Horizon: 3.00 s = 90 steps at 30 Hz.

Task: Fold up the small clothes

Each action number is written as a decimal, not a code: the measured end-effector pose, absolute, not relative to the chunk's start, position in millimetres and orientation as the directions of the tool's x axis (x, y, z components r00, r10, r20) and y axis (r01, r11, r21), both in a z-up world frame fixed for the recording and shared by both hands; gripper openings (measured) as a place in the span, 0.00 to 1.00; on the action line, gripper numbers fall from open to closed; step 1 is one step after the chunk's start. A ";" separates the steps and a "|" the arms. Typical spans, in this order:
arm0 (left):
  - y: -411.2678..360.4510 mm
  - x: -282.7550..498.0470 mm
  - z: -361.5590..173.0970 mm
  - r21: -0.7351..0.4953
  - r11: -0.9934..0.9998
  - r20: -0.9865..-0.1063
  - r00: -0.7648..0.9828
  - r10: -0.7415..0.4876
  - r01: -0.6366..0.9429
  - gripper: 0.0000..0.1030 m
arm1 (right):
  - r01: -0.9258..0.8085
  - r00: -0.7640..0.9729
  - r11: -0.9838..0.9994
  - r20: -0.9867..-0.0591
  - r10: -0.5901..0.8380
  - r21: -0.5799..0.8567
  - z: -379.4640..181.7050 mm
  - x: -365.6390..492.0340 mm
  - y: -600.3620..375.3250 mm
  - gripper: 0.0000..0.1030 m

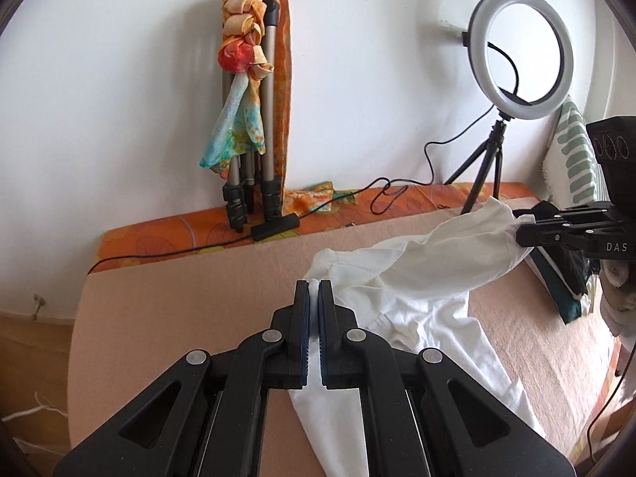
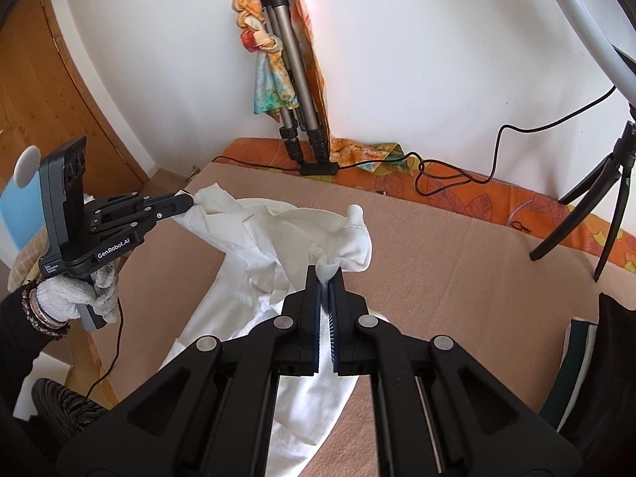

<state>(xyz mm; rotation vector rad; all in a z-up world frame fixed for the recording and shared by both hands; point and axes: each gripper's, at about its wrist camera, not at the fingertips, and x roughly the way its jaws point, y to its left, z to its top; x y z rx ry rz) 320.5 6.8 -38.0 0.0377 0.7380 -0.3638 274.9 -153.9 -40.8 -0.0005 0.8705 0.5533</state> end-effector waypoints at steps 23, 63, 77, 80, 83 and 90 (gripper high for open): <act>10.8 158.3 -117.0 -0.106 0.907 -0.742 0.575 -0.346 0.408 0.03 | -0.480 0.521 0.872 -0.768 0.372 0.098 -124.3 102.6 -154.0 0.05; 7.0 129.6 -86.9 -0.050 0.775 -0.739 0.499 -0.453 0.629 0.01 | -0.658 0.531 0.737 -0.789 0.308 -0.155 -115.4 57.7 -118.0 0.05; -12.5 160.8 -102.2 -0.049 0.793 -0.761 0.492 -0.424 0.607 0.02 | -0.559 0.511 0.828 -0.764 0.394 0.053 -115.5 79.3 -133.7 0.05; -27.9 161.1 -124.1 -0.030 0.778 -0.807 0.444 -0.389 0.628 0.02 | -0.523 0.516 0.848 -0.760 0.395 0.085 -120.9 100.9 -129.6 0.05; -33.5 152.5 -140.1 -0.005 0.765 -0.837 0.415 -0.355 0.644 0.02 | -0.492 0.510 0.852 -0.735 0.447 0.177 -109.2 133.4 -125.5 0.05; -14.3 186.2 -88.8 -0.192 0.824 -0.735 0.478 -0.481 0.534 0.03 | -0.468 0.439 0.823 -0.724 0.532 0.321 -125.3 216.2 -81.7 0.05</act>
